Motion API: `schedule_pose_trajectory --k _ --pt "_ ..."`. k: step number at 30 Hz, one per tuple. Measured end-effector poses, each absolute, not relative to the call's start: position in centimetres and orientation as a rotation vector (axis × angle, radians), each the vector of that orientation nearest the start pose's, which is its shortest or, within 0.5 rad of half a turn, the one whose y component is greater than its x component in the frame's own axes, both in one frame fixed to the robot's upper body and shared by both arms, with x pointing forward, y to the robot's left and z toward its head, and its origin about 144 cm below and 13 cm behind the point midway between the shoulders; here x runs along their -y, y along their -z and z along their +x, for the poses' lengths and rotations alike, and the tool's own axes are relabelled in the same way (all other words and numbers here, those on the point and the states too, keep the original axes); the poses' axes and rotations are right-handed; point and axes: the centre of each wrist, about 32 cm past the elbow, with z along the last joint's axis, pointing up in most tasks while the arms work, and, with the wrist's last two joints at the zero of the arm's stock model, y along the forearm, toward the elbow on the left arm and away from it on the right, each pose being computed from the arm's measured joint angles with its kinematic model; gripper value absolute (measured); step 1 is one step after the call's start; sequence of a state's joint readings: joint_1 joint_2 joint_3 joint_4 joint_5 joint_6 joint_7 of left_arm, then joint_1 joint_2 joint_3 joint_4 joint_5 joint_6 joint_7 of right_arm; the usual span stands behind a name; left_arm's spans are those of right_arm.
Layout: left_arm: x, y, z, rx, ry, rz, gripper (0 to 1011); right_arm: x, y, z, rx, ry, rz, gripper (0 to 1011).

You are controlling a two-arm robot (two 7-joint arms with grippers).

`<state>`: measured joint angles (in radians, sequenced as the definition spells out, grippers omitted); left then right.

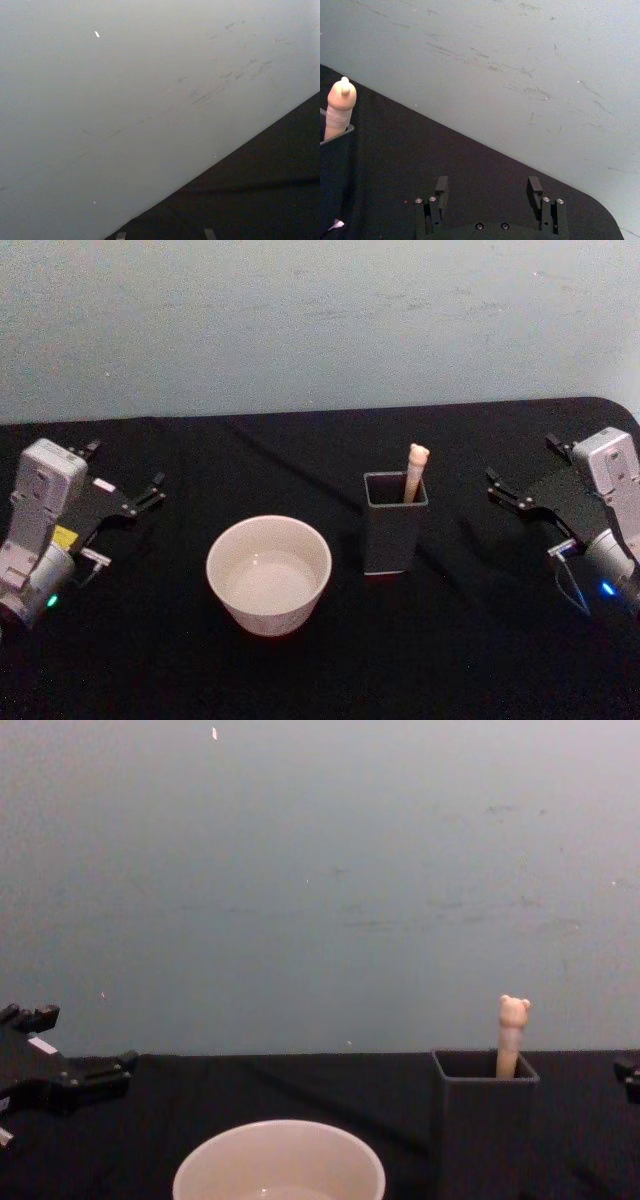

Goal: Pick up the stirring spoon with one hand, stir inside the cup, then place it back in its original position.

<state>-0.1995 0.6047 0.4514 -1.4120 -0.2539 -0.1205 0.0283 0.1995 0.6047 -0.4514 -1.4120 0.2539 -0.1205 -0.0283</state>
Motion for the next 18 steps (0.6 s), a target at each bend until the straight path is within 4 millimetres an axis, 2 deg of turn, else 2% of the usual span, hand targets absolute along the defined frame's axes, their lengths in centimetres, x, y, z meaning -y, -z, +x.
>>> schedule_pose_trajectory --k 8,18 --pt "-31.0 -114.0 48.9 0.285 -1.248 0.304 1001 31.0 -114.0 48.9 0.283 1.246 -0.299 1003" --pt "-31.0 -114.0 48.9 0.285 -1.248 0.304 1001 32.2 -115.5 48.0 0.201 1.154 -0.238 1003"
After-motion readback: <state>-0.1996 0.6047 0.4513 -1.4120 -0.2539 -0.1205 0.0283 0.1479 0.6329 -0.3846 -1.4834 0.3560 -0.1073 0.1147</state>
